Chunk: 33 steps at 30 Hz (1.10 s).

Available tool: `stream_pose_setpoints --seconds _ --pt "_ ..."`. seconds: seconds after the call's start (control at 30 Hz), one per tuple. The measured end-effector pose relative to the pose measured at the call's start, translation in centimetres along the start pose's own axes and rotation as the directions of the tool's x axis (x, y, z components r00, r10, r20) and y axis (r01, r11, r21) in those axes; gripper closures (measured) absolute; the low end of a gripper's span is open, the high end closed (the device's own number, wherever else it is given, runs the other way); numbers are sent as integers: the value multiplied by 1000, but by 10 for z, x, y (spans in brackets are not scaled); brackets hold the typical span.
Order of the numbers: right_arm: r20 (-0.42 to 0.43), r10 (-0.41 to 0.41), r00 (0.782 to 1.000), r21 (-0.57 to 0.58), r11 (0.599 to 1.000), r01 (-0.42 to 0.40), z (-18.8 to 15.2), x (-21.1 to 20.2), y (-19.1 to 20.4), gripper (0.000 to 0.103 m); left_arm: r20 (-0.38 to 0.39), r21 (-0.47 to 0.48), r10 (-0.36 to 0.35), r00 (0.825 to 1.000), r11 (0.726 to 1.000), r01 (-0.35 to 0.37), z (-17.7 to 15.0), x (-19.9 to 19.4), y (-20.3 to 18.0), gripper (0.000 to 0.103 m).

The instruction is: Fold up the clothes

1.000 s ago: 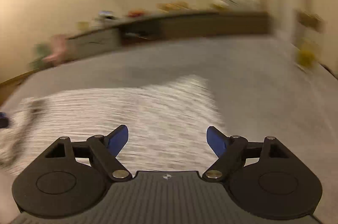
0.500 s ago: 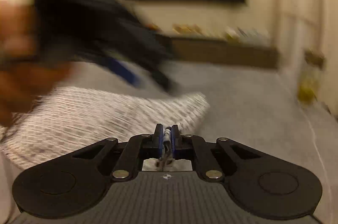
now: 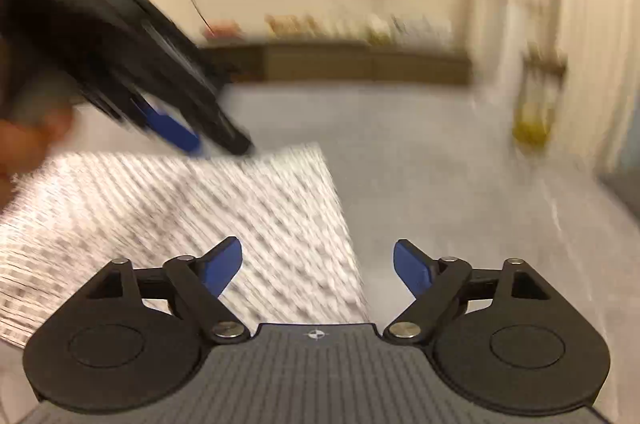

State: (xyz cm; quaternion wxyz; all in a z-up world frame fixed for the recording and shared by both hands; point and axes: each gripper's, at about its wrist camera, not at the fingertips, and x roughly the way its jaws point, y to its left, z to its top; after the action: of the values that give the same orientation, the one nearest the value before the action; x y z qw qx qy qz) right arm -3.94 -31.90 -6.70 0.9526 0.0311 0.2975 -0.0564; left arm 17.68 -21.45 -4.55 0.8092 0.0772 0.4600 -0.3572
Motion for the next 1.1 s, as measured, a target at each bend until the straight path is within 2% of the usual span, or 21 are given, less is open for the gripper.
stream_pose_setpoints --seconds 0.03,0.07,0.1,0.17,0.23,0.3,0.33,0.37,0.4,0.47,0.53,0.57,0.63,0.7,0.77,0.87,0.97,1.03,1.07,1.1 --pt "-46 0 999 14 1000 1 -2 7 -4 30 -7 16 -9 1000 1000 9 1 2 -6 48" --pt "-26 25 999 -22 999 -25 -2 3 2 67 -14 32 -15 1000 999 16 3 5 -12 46" --pt "-5 52 999 -60 997 -52 -3 -2 8 96 -19 50 -16 1000 999 17 4 9 -19 44" --pt "36 107 994 -138 985 -101 -3 -11 21 100 -30 84 -17 999 996 20 5 16 -31 41" --pt "71 165 984 -218 965 -146 -4 -19 34 101 -44 111 -18 999 994 23 3 23 -39 39" --pt "115 231 966 -302 935 -187 -7 -30 51 101 -43 147 11 999 989 -4 -3 22 -38 43" --pt "120 252 960 -326 924 -202 -8 -32 57 101 -29 168 49 998 985 -43 -7 21 -37 74" --pt "127 270 954 -335 917 -215 -9 -34 60 101 -10 178 78 997 981 -74 -10 17 -33 99" --pt "137 287 948 -337 913 -228 -8 -36 62 101 22 158 82 996 984 -85 -15 5 -23 101" --pt "179 353 918 -327 902 -282 -6 -48 61 100 92 71 76 993 994 -83 -28 -25 7 101" --pt "202 451 870 -295 875 -385 -4 -60 59 98 140 -53 73 987 996 -66 -51 -57 48 101" --pt "187 502 845 -276 852 -445 -4 -60 61 97 151 -115 82 985 991 -64 -65 -70 71 101" --pt "133 568 812 -246 813 -528 -2 -54 71 97 137 -217 126 983 972 -94 -94 -82 112 101" --pt "70 595 801 -232 791 -567 -4 -47 84 97 96 -286 137 986 953 -105 -117 -81 141 101" --pt "21 601 799 -233 780 -581 -6 -43 98 97 73 -283 157 985 950 -131 -127 -75 149 100" --pt "-64 598 799 -236 769 -595 -10 -27 116 97 81 -315 182 980 937 -148 -132 -71 159 93" --pt "-149 615 774 -206 746 -633 -13 -9 129 97 99 -361 201 975 920 -153 -131 -69 169 85" --pt "-102 690 717 -95 711 -697 -5 -13 118 97 112 -386 209 972 910 -151 -132 -69 175 82" --pt "-73 723 687 -39 686 -727 -1 -15 112 90 121 -384 197 973 913 -137 -137 -75 173 77" --pt "-17 743 669 19 669 -743 4 -17 100 75 131 -382 185 974 916 -122 -141 -80 171 72"
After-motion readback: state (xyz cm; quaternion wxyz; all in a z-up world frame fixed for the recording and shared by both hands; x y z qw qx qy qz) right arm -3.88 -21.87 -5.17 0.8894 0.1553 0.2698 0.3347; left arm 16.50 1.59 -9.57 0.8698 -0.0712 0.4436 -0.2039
